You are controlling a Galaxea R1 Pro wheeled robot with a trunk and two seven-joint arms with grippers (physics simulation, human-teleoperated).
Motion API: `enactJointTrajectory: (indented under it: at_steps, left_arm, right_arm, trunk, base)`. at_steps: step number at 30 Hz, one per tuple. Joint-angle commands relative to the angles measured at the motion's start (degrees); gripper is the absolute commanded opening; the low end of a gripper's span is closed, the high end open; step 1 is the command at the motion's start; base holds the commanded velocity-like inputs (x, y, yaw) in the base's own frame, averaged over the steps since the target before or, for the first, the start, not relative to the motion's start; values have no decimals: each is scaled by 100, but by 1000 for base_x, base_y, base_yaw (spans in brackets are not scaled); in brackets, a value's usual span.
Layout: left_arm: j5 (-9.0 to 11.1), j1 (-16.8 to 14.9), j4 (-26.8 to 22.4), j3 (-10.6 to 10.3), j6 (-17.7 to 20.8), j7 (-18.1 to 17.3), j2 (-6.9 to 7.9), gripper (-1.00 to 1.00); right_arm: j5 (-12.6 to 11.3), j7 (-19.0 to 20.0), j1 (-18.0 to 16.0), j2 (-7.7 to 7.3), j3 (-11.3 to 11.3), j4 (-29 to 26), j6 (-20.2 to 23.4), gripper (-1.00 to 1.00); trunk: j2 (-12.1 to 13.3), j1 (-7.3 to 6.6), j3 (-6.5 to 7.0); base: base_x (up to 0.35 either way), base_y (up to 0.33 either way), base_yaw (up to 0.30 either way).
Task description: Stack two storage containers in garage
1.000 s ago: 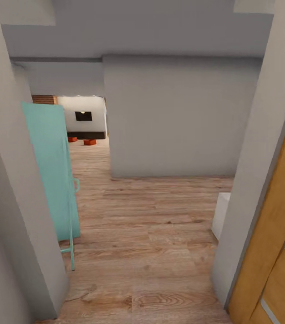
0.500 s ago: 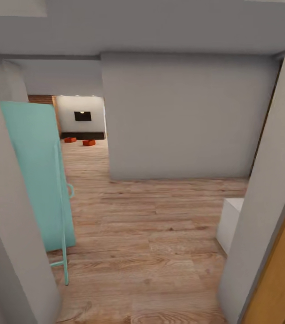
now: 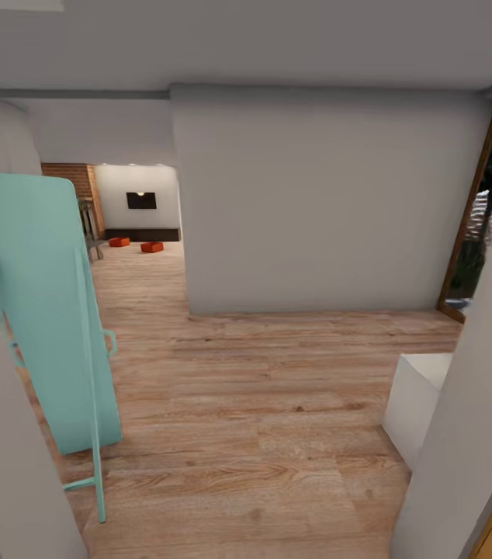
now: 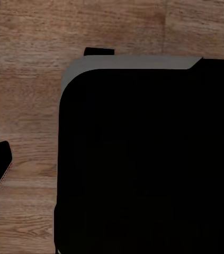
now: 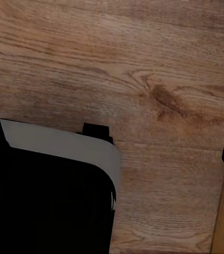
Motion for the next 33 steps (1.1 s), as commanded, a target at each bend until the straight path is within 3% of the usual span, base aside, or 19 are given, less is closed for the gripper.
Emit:
enactJointTrajectory:
  at_steps: [1, 33]
  left_arm:
    - [35, -2, 0, 5, -15, 3, -1, 100]
    - [35, -2, 0, 5, -18, 3, -1, 100]
  right_arm:
    - [-46, -4, -7, 3, 49, 17, -33, 100]
    - [-46, -4, -7, 3, 49, 17, -26, 100]
  trunk:
    - [-3, 3, -6]
    - [-3, 3, -6]
  base:
    - [323, 0, 0]
    - [323, 0, 0]
